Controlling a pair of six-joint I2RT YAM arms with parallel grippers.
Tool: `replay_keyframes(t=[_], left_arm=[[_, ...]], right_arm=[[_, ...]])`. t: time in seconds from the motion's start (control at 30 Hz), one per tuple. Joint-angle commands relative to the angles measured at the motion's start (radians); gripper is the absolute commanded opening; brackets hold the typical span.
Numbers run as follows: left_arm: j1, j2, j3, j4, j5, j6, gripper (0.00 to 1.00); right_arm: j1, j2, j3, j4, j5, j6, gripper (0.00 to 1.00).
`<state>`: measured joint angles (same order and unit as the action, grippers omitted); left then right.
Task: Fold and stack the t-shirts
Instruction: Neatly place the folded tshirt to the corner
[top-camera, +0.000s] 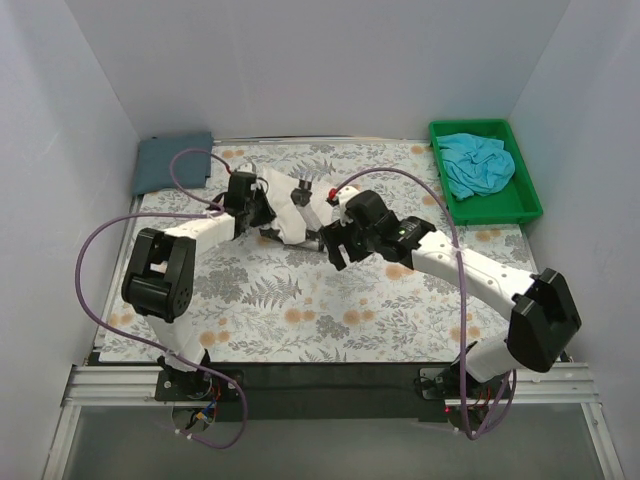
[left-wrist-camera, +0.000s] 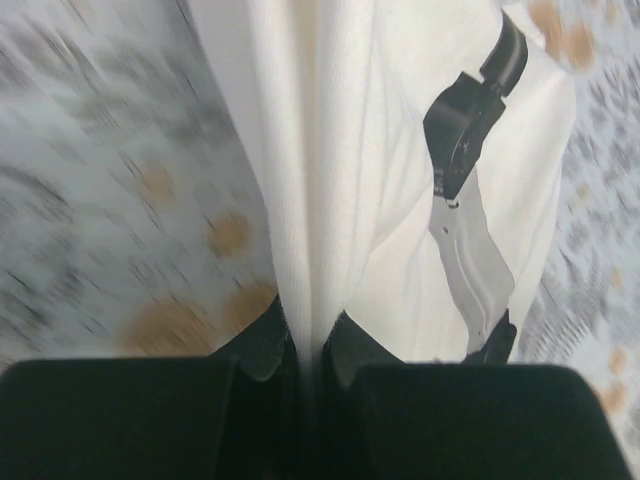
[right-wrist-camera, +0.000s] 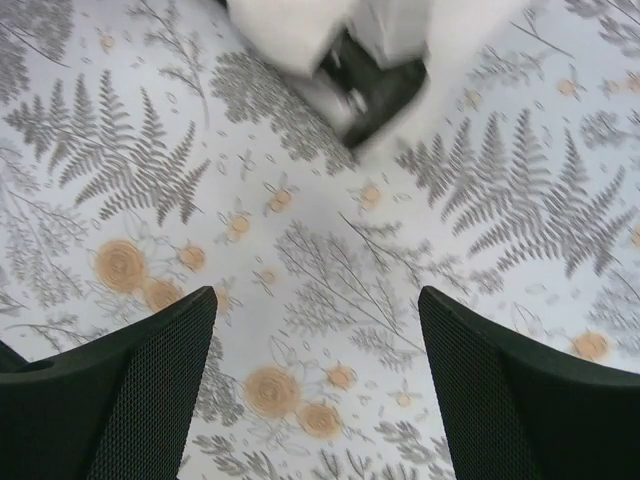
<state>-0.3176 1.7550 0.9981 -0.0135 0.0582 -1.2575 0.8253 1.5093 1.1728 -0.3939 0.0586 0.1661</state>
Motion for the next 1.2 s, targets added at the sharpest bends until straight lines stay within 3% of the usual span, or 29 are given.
replay_keyframes(t=[0.0, 0.17, 0.57, 0.87, 1.17], left_arm=[[0.083, 0.069, 0.146, -0.1, -0.196, 0.312, 0.0], [0.138, 0.239, 0.432, -0.126, -0.351, 0.532, 0.0], [0.245, 0.54, 0.85, -0.051, -0.485, 0.924, 0.0], [0.36, 0.67, 1.2, -0.144, -0.489, 0.914, 0.0], [0.452, 0.647, 1.2, -0.204, -0.466, 0.871, 0.0]], right_arm=[[-0.017, -0.084, -0.056, -0.095, 0.099, -0.025, 0.74], [-0.031, -0.146, -0.105, -0.154, 0.089, -0.022, 0.74], [-0.048, -0.089, -0.081, -0.259, 0.073, -0.004, 0.74], [-0.058, -0.015, -0.012, -0.326, 0.064, 0.007, 0.73], [-0.06, 0.077, 0.051, -0.342, 0.04, 0.009, 0.72]])
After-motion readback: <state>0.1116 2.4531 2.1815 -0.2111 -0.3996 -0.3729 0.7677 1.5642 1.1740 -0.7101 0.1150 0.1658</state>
